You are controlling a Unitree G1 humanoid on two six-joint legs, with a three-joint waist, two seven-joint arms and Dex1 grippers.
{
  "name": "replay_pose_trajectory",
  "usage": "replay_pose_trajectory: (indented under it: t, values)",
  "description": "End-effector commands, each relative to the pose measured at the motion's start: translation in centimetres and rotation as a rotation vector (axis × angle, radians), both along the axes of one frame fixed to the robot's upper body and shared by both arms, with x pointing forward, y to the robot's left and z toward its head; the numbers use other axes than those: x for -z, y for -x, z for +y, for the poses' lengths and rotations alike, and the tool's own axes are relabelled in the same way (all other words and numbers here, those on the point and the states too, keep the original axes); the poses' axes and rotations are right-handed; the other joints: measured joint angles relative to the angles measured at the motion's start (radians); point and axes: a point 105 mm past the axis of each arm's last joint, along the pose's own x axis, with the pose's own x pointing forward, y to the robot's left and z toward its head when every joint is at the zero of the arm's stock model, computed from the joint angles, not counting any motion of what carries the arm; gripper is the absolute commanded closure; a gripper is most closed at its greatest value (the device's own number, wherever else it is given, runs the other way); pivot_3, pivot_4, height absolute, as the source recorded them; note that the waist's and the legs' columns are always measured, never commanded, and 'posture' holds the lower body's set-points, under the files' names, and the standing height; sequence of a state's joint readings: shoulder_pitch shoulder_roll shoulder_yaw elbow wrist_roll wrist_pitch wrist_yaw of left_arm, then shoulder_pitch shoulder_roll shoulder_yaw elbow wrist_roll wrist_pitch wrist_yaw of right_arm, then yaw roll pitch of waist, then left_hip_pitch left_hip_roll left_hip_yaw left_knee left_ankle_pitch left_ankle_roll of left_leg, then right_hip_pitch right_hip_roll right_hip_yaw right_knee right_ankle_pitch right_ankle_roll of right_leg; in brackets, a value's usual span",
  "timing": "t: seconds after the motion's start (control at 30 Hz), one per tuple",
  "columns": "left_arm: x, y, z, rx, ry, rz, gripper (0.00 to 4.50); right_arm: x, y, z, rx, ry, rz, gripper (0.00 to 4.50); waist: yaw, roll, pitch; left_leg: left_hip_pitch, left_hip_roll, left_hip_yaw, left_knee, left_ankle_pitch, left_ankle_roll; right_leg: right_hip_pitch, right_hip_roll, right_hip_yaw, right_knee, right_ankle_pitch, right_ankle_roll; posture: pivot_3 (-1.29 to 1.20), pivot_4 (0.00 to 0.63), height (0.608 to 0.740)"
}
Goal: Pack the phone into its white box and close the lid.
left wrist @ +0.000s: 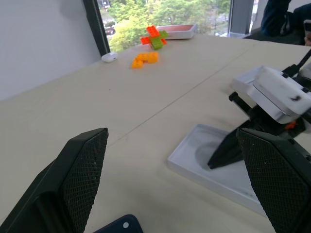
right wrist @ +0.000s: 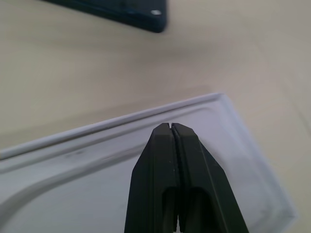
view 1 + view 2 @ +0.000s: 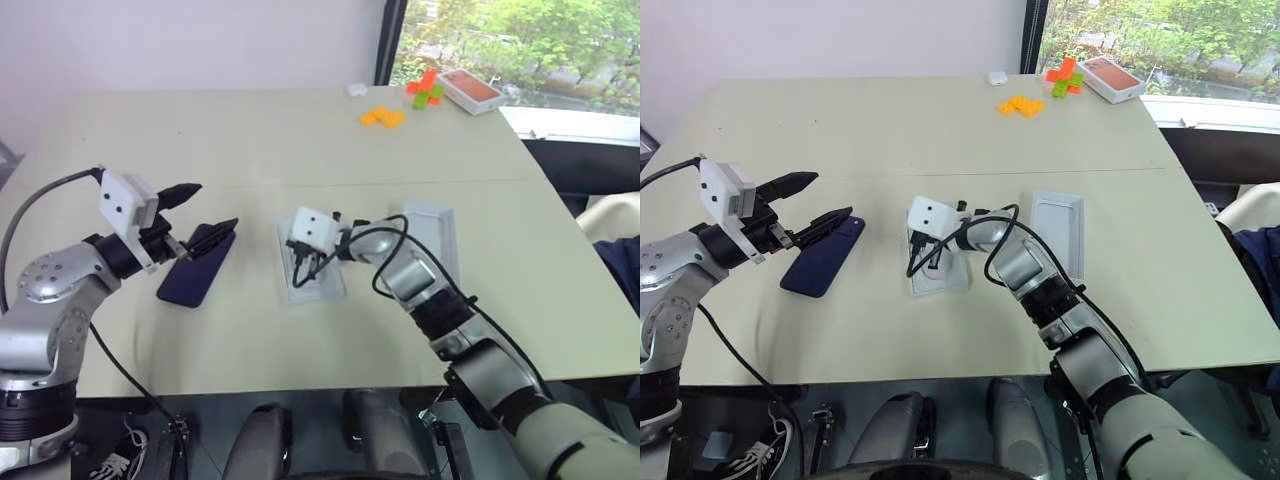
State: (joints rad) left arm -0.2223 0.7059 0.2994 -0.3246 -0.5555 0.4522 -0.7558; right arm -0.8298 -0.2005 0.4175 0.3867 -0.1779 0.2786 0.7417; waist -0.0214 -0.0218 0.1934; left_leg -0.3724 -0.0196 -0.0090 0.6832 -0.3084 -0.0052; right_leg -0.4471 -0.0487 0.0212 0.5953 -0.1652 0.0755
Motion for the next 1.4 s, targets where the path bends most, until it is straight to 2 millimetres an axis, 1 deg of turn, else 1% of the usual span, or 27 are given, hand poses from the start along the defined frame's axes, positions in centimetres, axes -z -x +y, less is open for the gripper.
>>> replay_pose_trajectory:
  t: [0.03,0.13,0.2,0.23,0.33,0.43,0.5,0.63,0.7,0.77,0.8,0.93,1.03,1.1,1.2,1.23,1.3,1.4]
  values:
    - [-1.1,0.4,0.1,-0.003,-0.011,-0.055,0.02,-2.6,-0.6,-0.1,0.010,-0.073,-0.058,4.43,0.000,0.000,0.000,0.000,0.000,0.000,0.000,0.000,0.000,0.000,0.000,0.000,0.000,0.000,0.000,0.00,0.150,0.740]
    - [-0.4,0.6,0.5,-0.005,-0.027,-0.033,0.02,-2.4,-1.3,-1.5,0.033,-0.012,-0.095,4.43,0.001,0.000,0.000,0.000,0.000,0.000,0.000,0.000,0.000,0.000,-0.001,0.000,0.000,0.000,0.000,0.00,0.150,0.740]
    - [-0.5,0.4,0.2,-0.001,-0.017,-0.040,0.02,-2.1,-1.7,-2.0,0.025,0.072,-0.172,4.43,0.002,0.000,0.000,0.000,-0.001,0.000,0.000,0.000,0.000,0.000,-0.001,0.000,0.000,0.000,0.000,0.00,0.150,0.740]
    - [-0.6,0.3,0.1,0.002,-0.013,-0.044,0.02,-2.0,-1.9,-2.0,0.029,0.086,-0.189,4.43,0.001,0.000,0.000,0.000,-0.001,0.000,0.000,0.000,0.000,0.000,-0.001,0.000,0.000,0.000,0.000,0.00,0.150,0.740]
    - [-0.7,0.2,-0.1,0.006,-0.005,-0.050,0.02,-3.0,-2.3,-1.8,0.057,0.004,-0.176,4.43,-0.002,0.000,0.000,0.000,0.000,0.000,0.000,0.000,0.000,0.000,0.000,0.000,0.000,0.000,0.000,0.00,0.150,0.740]
    - [-0.8,0.3,0.7,0.002,0.027,-0.062,0.02,-6.6,-1.9,-1.8,0.061,-0.303,-0.059,4.43,-0.012,0.000,0.000,-0.001,0.000,0.000,0.000,0.000,0.000,-0.001,0.000,0.000,0.000,0.000,0.000,0.00,0.150,0.740]
    - [-0.3,0.1,1.5,-0.018,0.019,-0.043,0.02,-7.6,-1.5,-2.3,0.045,-0.376,-0.028,4.43,-0.016,0.000,0.000,-0.001,0.001,0.000,0.000,0.000,0.000,-0.001,0.000,0.000,0.000,0.000,0.000,0.00,0.150,0.740]
    - [0.7,-0.4,2.7,-0.059,0.039,0.023,0.02,-7.1,-0.8,-3.9,0.028,-0.351,-0.011,4.43,-0.017,0.000,0.000,-0.001,0.000,0.000,0.000,0.000,0.000,-0.001,-0.001,0.000,0.000,0.000,0.000,0.00,0.150,0.740]
    - [1.4,-0.6,3.0,-0.071,0.044,0.065,0.02,-6.7,-0.3,-4.0,0.009,-0.328,0.000,4.43,-0.018,0.000,0.000,-0.001,0.000,0.000,0.000,0.000,0.000,-0.001,-0.001,0.000,0.000,0.000,0.000,0.00,0.150,0.740]
    - [2.7,-1.1,4.0,-0.115,0.040,0.148,0.02,-6.3,0.2,-3.7,-0.011,-0.301,-0.008,4.43,-0.020,0.000,0.000,-0.001,0.000,0.000,0.000,0.000,0.000,-0.001,-0.001,0.000,0.000,0.000,0.000,0.00,0.150,0.740]
    - [3.0,-1.3,4.5,-0.139,0.039,0.162,0.02,-6.2,0.3,-3.5,-0.013,-0.296,-0.010,4.43,-0.022,0.000,0.000,-0.001,0.000,0.000,0.000,0.000,0.000,-0.001,-0.001,0.000,0.000,0.000,0.000,0.00,0.150,0.740]
    - [2.9,-2.1,6.1,-0.205,0.087,0.201,0.02,-5.4,0.5,-3.2,-0.009,-0.238,-0.037,4.43,-0.023,0.000,0.000,-0.001,0.001,0.000,-0.001,0.000,0.000,-0.002,0.001,0.000,0.002,0.000,0.000,0.00,0.150,0.740]
    - [3.2,-2.4,7.1,-0.241,0.142,0.284,0.02,-5.1,1.3,-2.8,-0.061,-0.193,-0.051,4.43,-0.021,0.000,0.000,-0.001,0.001,0.000,0.000,0.000,0.000,-0.002,0.000,0.000,0.001,0.000,0.000,0.00,0.150,0.740]
    - [4.0,-2.3,7.8,-0.262,0.127,0.350,0.02,-5.0,2.0,-2.4,-0.120,-0.134,-0.096,4.43,-0.022,0.000,0.000,-0.001,0.000,0.000,0.000,0.000,0.000,-0.002,0.000,0.000,0.001,0.000,0.000,0.00,0.150,0.740]
    - [4.7,-2.2,8.9,-0.304,0.149,0.447,0.02,-5.2,2.8,-1.7,-0.163,-0.131,-0.104,4.43,-0.022,0.000,0.000,-0.002,0.000,0.001,-0.001,0.000,0.001,-0.002,-0.001,0.000,0.001,0.000,0.001,0.00,0.150,0.740]
    - [4.9,-2.3,9.4,-0.319,0.152,0.486,0.02,-5.4,2.9,-1.0,-0.176,-0.131,-0.117,4.43,-0.023,0.000,0.000,-0.002,0.000,0.001,-0.001,0.000,0.001,-0.002,-0.001,0.000,0.001,0.000,0.001,0.00,0.150,0.740]
    - [5.4,-2.4,10.0,-0.343,0.233,0.607,0.02,-5.6,3.3,0.4,-0.200,-0.121,-0.145,4.43,-0.023,0.000,0.000,-0.001,0.000,0.000,0.000,0.000,0.000,-0.002,0.000,0.000,0.001,0.000,0.001,0.00,0.150,0.740]
    - [5.4,-2.8,10.0,-0.350,0.310,0.696,0.02,-5.3,3.4,1.4,-0.221,-0.081,-0.191,4.43,-0.023,0.000,0.000,-0.001,0.001,-0.001,0.000,0.000,0.000,-0.003,0.001,-0.001,0.002,0.000,0.001,0.00,0.150,0.740]
